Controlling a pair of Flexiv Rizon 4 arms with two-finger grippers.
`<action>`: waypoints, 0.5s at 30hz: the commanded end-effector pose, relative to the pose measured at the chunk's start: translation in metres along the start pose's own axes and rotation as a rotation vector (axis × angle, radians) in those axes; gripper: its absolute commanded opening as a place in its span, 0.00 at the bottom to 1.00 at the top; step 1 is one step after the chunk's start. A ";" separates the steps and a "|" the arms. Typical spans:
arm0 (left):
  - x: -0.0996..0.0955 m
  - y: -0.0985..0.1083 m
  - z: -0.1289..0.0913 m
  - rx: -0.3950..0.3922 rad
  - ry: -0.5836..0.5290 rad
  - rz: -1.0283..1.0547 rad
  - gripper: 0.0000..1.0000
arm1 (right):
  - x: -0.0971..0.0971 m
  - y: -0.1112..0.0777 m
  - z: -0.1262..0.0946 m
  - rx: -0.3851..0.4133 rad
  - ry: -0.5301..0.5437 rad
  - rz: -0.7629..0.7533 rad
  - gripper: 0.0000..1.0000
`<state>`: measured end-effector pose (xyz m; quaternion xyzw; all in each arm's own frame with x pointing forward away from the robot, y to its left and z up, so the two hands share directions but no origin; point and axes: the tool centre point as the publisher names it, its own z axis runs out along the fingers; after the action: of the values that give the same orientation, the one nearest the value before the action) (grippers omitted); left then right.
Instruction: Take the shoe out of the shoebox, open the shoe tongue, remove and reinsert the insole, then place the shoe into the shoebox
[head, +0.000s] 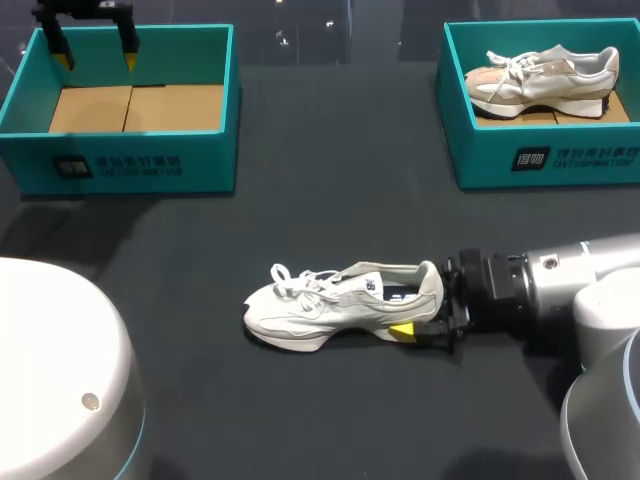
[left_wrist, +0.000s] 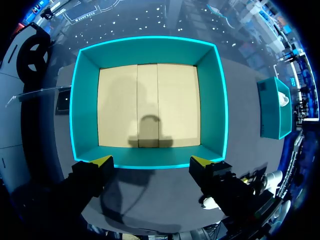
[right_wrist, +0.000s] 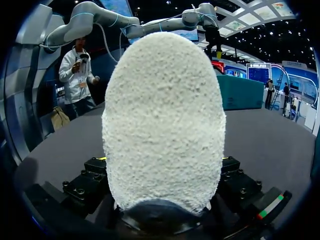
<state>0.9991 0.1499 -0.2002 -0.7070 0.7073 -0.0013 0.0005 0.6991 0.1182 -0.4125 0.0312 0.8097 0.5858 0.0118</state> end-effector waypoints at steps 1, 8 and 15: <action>0.000 0.000 0.000 -0.001 -0.001 0.000 1.00 | -0.003 0.001 -0.005 0.011 0.013 -0.001 0.00; 0.000 0.000 0.000 -0.001 -0.001 0.000 1.00 | -0.005 0.000 -0.006 0.012 0.037 0.004 0.00; 0.000 0.000 0.000 -0.001 -0.001 0.000 1.00 | -0.005 0.000 -0.006 0.009 0.041 0.005 0.00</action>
<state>0.9991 0.1499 -0.2002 -0.7070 0.7073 -0.0013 0.0005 0.7034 0.1121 -0.4118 0.0213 0.8112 0.5844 -0.0058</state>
